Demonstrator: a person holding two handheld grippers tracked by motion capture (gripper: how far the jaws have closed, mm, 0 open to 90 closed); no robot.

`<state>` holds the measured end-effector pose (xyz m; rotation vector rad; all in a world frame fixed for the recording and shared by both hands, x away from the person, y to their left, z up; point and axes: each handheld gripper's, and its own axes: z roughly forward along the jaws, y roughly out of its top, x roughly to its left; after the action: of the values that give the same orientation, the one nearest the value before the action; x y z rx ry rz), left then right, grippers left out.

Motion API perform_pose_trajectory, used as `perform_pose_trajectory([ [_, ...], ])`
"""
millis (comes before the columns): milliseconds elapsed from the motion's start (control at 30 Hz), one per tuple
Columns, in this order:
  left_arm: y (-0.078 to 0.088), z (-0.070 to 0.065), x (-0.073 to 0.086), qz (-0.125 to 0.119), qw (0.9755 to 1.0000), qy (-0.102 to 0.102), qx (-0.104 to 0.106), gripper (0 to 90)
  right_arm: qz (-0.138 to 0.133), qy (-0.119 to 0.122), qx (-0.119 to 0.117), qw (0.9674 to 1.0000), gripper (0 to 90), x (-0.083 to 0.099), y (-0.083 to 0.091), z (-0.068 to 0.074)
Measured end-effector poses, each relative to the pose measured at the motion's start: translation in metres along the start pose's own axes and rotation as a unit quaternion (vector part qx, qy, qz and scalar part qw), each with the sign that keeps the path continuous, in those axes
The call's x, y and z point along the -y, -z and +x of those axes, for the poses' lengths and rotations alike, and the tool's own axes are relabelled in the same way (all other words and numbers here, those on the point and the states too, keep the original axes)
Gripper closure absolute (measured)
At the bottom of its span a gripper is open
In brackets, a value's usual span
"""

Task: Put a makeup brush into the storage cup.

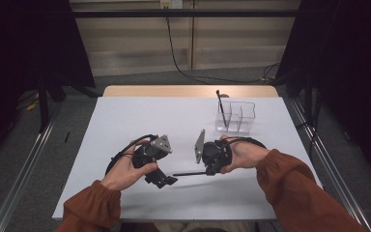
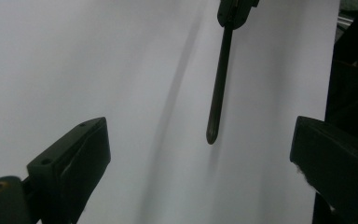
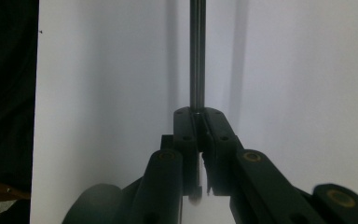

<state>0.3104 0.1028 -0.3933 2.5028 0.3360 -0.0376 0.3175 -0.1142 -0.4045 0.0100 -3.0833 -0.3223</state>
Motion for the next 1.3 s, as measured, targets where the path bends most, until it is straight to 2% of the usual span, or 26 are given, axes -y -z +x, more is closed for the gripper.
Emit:
perform_pose_trajectory([
  [67, -0.003, 0.002, -0.001, 0.008, 1.0000, 0.000, 0.003, 8.1, 0.002, 0.000, -0.002, 1.0000, 84.3, -0.001, 0.000, 0.000],
  [200, -0.009, 0.006, -0.001, 0.040, 0.9991, -0.006, 0.015, 8.6, 0.007, 0.003, 0.003, 1.0000, 84.3, -0.004, -0.001, -0.001],
  [267, -0.011, 0.009, -0.002, 0.053, 0.9978, 0.000, 0.039, 8.4, 0.008, 0.003, 0.002, 1.0000, 84.2, -0.005, -0.001, -0.002],
  [300, -0.011, 0.009, -0.003, 0.057, 0.9974, -0.001, 0.044, 7.7, 0.006, 0.005, 0.002, 1.0000, 84.3, -0.005, -0.001, -0.002],
  [500, -0.014, 0.008, -0.009, 0.077, 0.9964, -0.015, 0.031, 10.5, 0.006, 0.007, 0.002, 1.0000, 84.3, -0.007, -0.002, -0.002],
  [567, -0.016, 0.008, -0.009, 0.080, 0.9958, -0.020, 0.039, 15.1, 0.002, 0.006, 0.001, 1.0000, 84.3, -0.007, -0.002, -0.002],
  [633, -0.018, 0.008, -0.010, 0.084, 0.9956, -0.020, 0.036, 24.0, 0.003, 0.007, -0.001, 1.0000, 84.3, -0.008, -0.002, -0.001],
  [700, -0.019, 0.010, -0.010, 0.084, 0.9951, -0.022, 0.046, 31.9, 0.004, 0.008, -0.001, 1.0000, 84.3, -0.008, -0.003, -0.001],
  [733, -0.020, 0.011, -0.011, 0.086, 0.9952, -0.019, 0.043, 35.4, 0.004, 0.008, -0.001, 1.0000, 84.3, -0.009, -0.003, -0.001],
  [833, -0.022, 0.014, -0.011, 0.086, 0.9948, -0.010, 0.054, 43.6, 0.004, 0.006, -0.001, 1.0000, 84.3, -0.010, -0.003, 0.000],
  [967, -0.025, 0.015, -0.014, 0.090, 0.9934, -0.009, 0.071, 54.8, 0.001, 0.011, -0.001, 0.9999, 84.3, -0.010, -0.004, -0.001],
  [1000, -0.026, 0.014, -0.015, 0.087, 0.9937, -0.005, 0.070, 55.7, 0.000, 0.012, -0.001, 0.9999, 84.3, -0.010, -0.004, -0.001],
  [1100, -0.029, 0.014, -0.017, 0.091, 0.9928, -0.001, 0.079, 58.6, -0.002, 0.010, 0.001, 0.9999, 84.3, -0.010, -0.004, -0.001],
  [1267, -0.033, 0.014, -0.019, 0.103, 0.9910, -0.014, 0.084, 67.0, -0.014, 0.011, 0.005, 0.9998, 84.3, -0.010, -0.003, -0.001],
  [1300, -0.034, 0.013, -0.019, 0.100, 0.9914, -0.008, 0.085, 68.9, -0.014, 0.010, 0.006, 0.9998, 84.3, -0.010, -0.003, -0.001],
])
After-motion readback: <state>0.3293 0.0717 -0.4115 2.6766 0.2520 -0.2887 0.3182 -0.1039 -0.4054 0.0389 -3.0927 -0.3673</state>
